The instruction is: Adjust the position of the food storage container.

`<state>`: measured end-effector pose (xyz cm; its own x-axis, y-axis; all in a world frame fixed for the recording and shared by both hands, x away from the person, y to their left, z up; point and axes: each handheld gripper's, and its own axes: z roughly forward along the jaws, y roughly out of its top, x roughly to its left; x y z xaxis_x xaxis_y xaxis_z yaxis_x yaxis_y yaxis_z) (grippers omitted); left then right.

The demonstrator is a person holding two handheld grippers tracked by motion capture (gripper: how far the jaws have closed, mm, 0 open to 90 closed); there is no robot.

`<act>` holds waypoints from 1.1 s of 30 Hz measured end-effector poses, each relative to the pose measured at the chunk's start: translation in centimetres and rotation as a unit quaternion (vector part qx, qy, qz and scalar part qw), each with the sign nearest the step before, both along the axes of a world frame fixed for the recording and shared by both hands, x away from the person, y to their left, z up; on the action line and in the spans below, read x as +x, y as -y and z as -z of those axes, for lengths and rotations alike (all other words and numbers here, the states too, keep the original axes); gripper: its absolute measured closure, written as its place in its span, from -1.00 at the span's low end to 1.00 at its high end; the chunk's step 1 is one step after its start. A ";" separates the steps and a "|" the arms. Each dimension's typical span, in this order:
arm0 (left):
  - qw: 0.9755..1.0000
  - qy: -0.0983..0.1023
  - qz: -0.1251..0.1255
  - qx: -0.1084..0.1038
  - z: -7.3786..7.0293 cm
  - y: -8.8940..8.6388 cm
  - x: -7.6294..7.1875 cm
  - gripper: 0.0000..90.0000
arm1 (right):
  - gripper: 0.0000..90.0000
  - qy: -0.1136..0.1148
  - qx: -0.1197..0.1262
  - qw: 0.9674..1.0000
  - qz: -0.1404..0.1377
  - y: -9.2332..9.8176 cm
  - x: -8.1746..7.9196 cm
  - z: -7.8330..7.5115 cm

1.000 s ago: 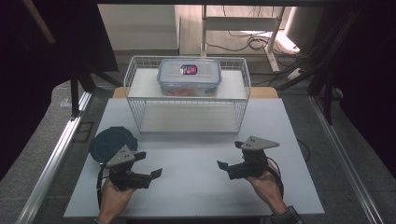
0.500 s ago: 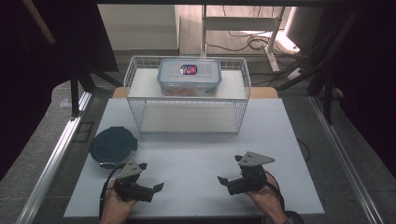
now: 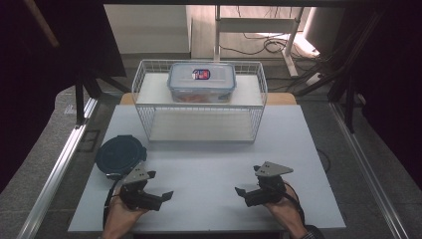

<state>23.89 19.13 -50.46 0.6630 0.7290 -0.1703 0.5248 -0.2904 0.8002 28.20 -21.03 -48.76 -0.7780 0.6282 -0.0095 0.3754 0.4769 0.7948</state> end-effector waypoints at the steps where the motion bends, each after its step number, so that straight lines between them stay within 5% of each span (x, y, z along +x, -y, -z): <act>1: 1.000 0.001 -0.006 -0.002 -0.2 -0.3 0.2 -0.91 | -0.97 0.000 -0.001 1.000 0.000 0.0 0.0 0.0; 8: 0.999 0.016 -0.040 -0.011 -2.1 -3.0 1.8 -0.49 | -0.97 -0.001 -0.009 1.000 0.006 0.2 0.2 0.1; 13: 0.997 0.014 -0.079 -0.005 -3.0 -5.6 3.4 0.04 | -0.97 0.000 -0.016 1.000 0.005 0.1 0.3 0.2; 18: 0.992 0.001 -0.128 0.000 -2.9 -8.6 5.1 0.65 | -0.97 -0.001 -0.026 1.000 0.004 -0.1 0.3 0.4; 22: 0.984 0.001 -0.176 0.003 -2.6 -10.9 6.1 0.99 | -0.96 -0.002 -0.033 0.999 0.003 -0.1 0.4 0.5; 28: 0.972 -0.001 -0.236 0.002 -1.6 -14.2 7.2 1.00 | -0.96 -0.004 -0.032 0.999 0.001 -0.1 0.5 0.6; 33: 0.958 -0.002 -0.287 0.000 -0.4 -16.6 7.3 1.00 | -0.95 -0.004 -0.034 0.999 -0.001 -0.1 0.5 0.7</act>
<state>31.22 35.69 -50.04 0.1522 0.9732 -0.1724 0.6004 0.0475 0.7983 28.67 -20.89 -49.44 -0.7790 0.6254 -0.0460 0.3812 0.5306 0.7571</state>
